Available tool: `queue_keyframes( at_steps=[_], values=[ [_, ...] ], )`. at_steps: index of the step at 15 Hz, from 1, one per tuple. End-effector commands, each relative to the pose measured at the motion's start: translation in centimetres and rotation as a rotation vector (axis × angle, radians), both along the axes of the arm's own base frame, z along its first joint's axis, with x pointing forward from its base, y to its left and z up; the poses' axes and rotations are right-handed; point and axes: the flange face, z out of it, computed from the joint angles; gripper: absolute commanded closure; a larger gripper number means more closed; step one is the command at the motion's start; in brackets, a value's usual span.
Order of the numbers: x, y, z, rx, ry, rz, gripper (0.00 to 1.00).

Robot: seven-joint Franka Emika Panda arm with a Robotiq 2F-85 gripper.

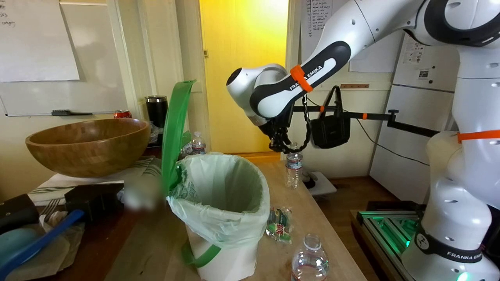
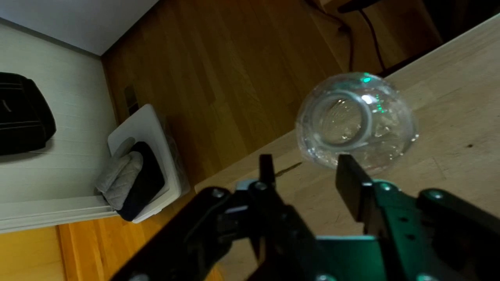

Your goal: Open the bin and remove a bottle from the bin

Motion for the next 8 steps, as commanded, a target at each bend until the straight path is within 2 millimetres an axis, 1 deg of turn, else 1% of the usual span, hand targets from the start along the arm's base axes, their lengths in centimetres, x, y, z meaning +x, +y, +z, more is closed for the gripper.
queue_keyframes(
  at_steps=[1,3,4,8],
  values=[
    [0.4,-0.2,0.1,-0.010,-0.013,-0.006,0.21],
    [0.6,-0.1,0.6,-0.005,-0.029,0.003,0.06],
    [0.8,0.1,0.8,0.003,-0.047,0.008,0.01],
    [1.2,0.2,1.1,-0.001,-0.066,0.016,0.00]
  ],
)
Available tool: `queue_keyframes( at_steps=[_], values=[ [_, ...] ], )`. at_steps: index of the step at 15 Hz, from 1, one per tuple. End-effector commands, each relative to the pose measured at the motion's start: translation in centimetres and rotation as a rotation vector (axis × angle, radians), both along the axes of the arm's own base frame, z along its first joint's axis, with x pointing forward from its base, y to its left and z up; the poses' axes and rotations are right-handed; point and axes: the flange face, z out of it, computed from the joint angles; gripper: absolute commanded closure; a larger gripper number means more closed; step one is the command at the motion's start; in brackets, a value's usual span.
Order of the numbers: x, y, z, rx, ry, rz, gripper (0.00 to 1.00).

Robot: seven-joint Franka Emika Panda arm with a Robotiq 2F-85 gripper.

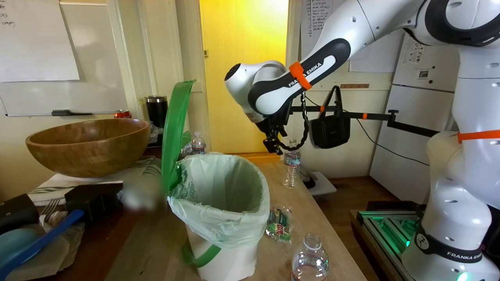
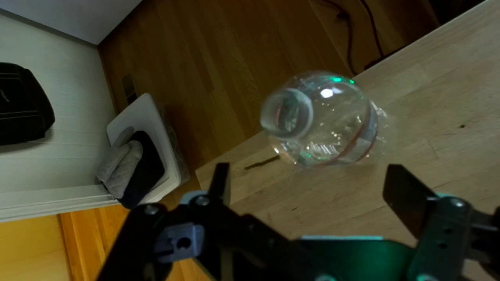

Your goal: Open the bin and remove a bottle from the bin

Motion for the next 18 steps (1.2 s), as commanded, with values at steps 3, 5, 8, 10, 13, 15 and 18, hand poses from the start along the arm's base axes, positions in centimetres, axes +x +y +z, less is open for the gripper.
queue_keyframes(
  at_steps=[3,5,8,10,13,15,18],
  values=[
    [0.3,0.1,0.1,0.005,-0.038,0.009,0.00],
    [0.4,0.1,0.2,0.006,-0.045,0.012,0.00],
    [0.5,0.2,0.7,0.014,-0.070,0.014,0.00],
    [0.7,0.4,1.4,0.024,-0.109,0.012,0.00],
    [1.1,1.0,2.9,0.052,-0.199,0.013,0.00],
    [1.3,1.5,4.3,0.068,-0.267,0.012,0.00],
    [1.1,2.1,6.7,0.075,-0.363,0.019,0.00]
  ],
)
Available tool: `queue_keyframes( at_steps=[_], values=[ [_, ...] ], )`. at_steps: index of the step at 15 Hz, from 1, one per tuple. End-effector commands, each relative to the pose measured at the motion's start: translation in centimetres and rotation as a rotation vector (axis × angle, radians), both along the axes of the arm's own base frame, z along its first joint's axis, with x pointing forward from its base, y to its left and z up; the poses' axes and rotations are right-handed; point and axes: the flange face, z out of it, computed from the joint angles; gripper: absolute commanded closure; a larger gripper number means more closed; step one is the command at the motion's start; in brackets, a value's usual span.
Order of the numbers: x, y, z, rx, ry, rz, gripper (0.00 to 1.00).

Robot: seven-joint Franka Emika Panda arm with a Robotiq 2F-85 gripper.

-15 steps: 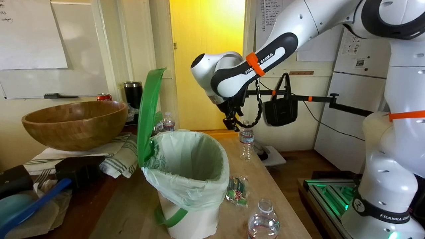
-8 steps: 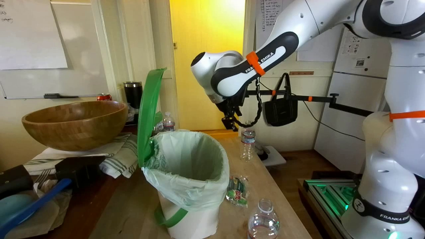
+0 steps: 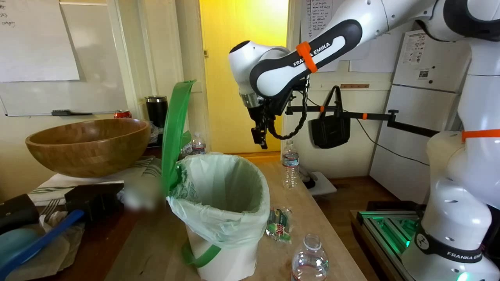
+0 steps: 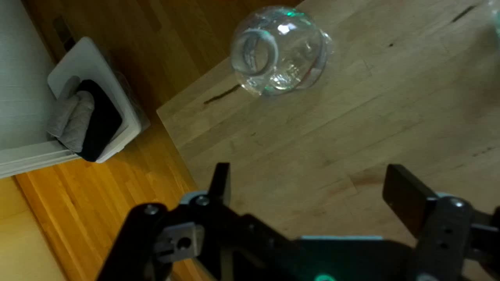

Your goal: Open the bin and remove a bottle from the bin

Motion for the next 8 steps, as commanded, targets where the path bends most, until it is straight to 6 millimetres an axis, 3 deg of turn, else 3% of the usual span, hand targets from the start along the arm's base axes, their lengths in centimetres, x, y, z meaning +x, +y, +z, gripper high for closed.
queue_keyframes(
  at_steps=[1,8],
  values=[
    [-0.8,1.1,2.9,0.027,-0.123,0.013,0.00],
    [-2.8,4.2,7.8,0.082,-0.336,0.071,0.00]
  ],
)
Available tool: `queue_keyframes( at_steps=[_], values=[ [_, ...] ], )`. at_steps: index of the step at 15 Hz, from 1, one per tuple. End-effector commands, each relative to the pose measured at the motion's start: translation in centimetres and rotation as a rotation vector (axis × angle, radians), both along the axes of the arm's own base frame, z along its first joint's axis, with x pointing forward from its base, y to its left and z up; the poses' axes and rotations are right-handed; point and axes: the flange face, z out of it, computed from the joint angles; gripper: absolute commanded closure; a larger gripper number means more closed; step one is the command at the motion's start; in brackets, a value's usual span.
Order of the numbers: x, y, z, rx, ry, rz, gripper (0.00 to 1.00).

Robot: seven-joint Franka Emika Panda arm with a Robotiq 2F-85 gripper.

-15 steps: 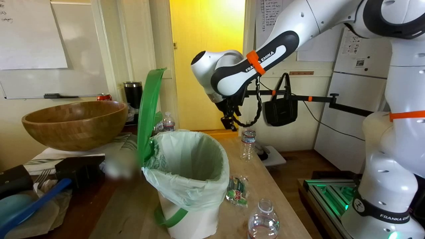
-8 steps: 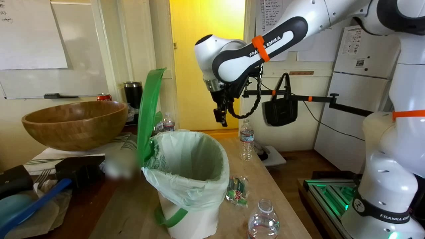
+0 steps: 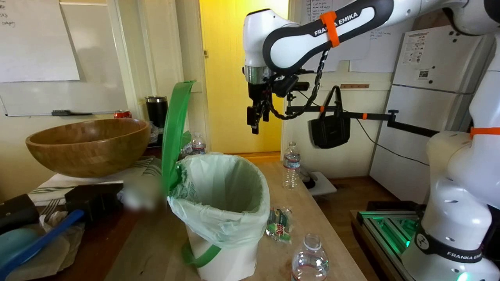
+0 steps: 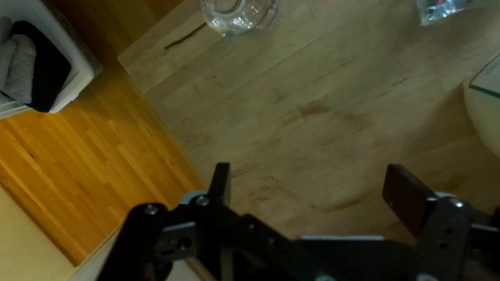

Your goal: Open the bin and remove a bottle from the bin

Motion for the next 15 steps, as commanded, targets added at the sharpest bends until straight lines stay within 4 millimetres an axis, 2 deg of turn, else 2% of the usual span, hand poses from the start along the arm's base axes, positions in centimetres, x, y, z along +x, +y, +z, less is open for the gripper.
queue_keyframes(
  at_steps=[1,8,15],
  values=[
    [-2.3,2.0,1.5,0.049,-0.110,0.038,0.00],
    [-5.6,4.7,4.0,0.136,-0.249,0.101,0.00],
    [-8.1,7.1,4.9,0.192,-0.294,0.178,0.00]
  ],
)
